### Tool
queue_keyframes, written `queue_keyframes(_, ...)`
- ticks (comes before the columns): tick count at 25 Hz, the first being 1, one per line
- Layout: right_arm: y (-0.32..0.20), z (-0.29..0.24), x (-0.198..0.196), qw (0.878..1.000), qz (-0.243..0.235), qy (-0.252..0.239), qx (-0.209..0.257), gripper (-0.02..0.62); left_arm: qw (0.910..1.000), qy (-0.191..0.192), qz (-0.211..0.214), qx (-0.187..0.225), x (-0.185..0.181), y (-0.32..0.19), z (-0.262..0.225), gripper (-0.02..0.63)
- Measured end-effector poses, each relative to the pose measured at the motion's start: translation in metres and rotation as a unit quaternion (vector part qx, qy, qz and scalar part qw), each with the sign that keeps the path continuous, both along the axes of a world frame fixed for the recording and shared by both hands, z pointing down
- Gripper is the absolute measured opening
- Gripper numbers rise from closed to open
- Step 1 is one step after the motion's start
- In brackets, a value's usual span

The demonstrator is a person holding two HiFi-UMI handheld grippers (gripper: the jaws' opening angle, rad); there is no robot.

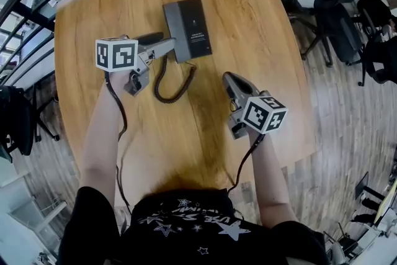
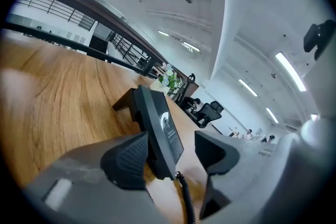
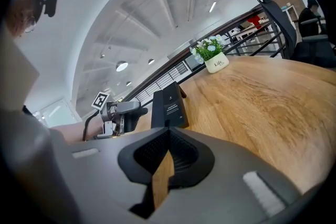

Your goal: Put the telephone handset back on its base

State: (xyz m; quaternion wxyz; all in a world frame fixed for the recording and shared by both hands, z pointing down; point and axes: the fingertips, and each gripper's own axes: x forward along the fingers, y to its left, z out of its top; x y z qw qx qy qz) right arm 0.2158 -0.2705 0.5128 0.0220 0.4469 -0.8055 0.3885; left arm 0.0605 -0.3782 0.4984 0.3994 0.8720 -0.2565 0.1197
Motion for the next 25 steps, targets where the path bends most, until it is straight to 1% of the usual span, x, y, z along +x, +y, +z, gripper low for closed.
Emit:
queue_keyframes(7,0.040,-0.030,-0.010,1.000,0.006,0.003,0.020,-0.002,0.9998,0.001,0.016,0.013,-0.009,0.060,-0.027,0.279)
queue_keyframes(11,0.068,-0.049,-0.024,0.999,0.015,0.014,0.039,0.000,0.9990,0.014,0.034,0.025,-0.020,0.103,-0.038,0.279)
queue_keyframes(14,0.092,-0.063,-0.033,0.998,0.027,0.026,0.049,0.000,0.9984,0.024,0.045,0.025,-0.028,0.130,-0.040,0.279)
queue_keyframes(18,0.130,-0.078,-0.064,0.996,0.048,0.044,0.063,0.000,0.9970,0.044,0.055,0.031,-0.058,0.168,-0.052,0.279)
queue_keyframes(22,0.179,-0.085,-0.093,0.993,0.076,0.052,0.076,-0.001,0.9951,0.054,0.073,0.040,-0.089,0.220,-0.056,0.279)
queue_keyframes(25,0.208,-0.093,-0.117,0.991,0.086,0.060,0.086,0.000,0.9936,0.061,0.082,0.047,-0.113,0.254,-0.064,0.279)
